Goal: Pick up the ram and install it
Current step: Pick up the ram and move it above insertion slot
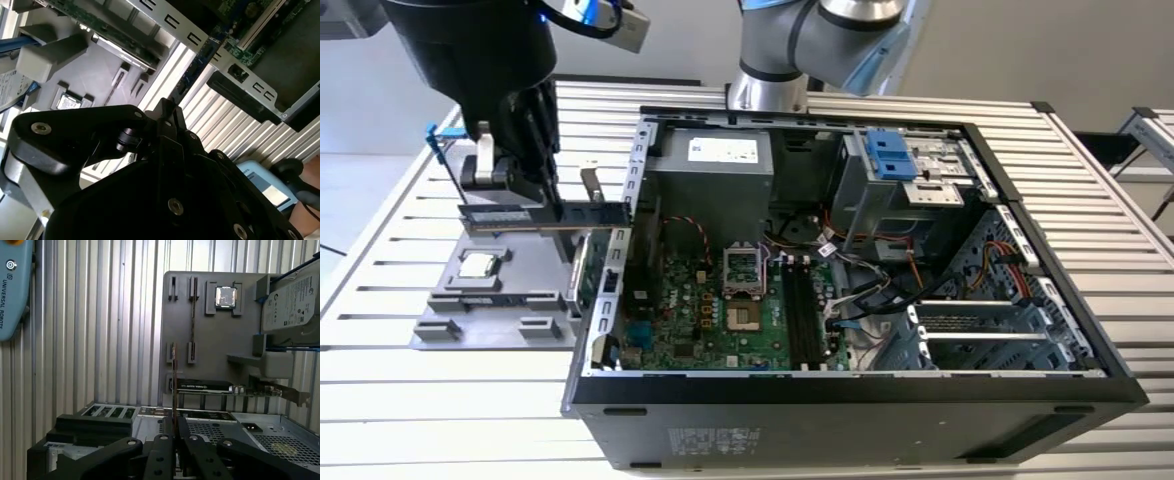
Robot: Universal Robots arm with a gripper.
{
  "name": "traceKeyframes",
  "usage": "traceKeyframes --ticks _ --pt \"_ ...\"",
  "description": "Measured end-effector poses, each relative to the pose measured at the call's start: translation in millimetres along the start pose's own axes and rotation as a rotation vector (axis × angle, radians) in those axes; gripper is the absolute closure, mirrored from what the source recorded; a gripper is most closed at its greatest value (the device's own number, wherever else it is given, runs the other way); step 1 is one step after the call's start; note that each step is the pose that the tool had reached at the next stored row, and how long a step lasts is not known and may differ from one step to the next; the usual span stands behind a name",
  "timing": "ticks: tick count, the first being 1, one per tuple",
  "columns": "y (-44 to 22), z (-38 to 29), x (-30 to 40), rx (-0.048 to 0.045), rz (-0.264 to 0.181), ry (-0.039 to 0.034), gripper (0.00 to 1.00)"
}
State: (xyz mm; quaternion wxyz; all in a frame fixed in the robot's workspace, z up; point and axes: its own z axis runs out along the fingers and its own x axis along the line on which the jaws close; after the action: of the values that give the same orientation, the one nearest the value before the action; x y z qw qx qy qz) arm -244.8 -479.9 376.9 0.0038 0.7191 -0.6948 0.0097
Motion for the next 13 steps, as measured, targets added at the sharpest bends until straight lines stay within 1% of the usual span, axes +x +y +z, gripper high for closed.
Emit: traceKeyframes --ticks 7,13 --pt "-10.8 0.1 0.4 -0.0007 0.0 0.0 1.0" --pt "-17.1 0.2 0.6 -0.0007 0.0 -0.0001 1.0"
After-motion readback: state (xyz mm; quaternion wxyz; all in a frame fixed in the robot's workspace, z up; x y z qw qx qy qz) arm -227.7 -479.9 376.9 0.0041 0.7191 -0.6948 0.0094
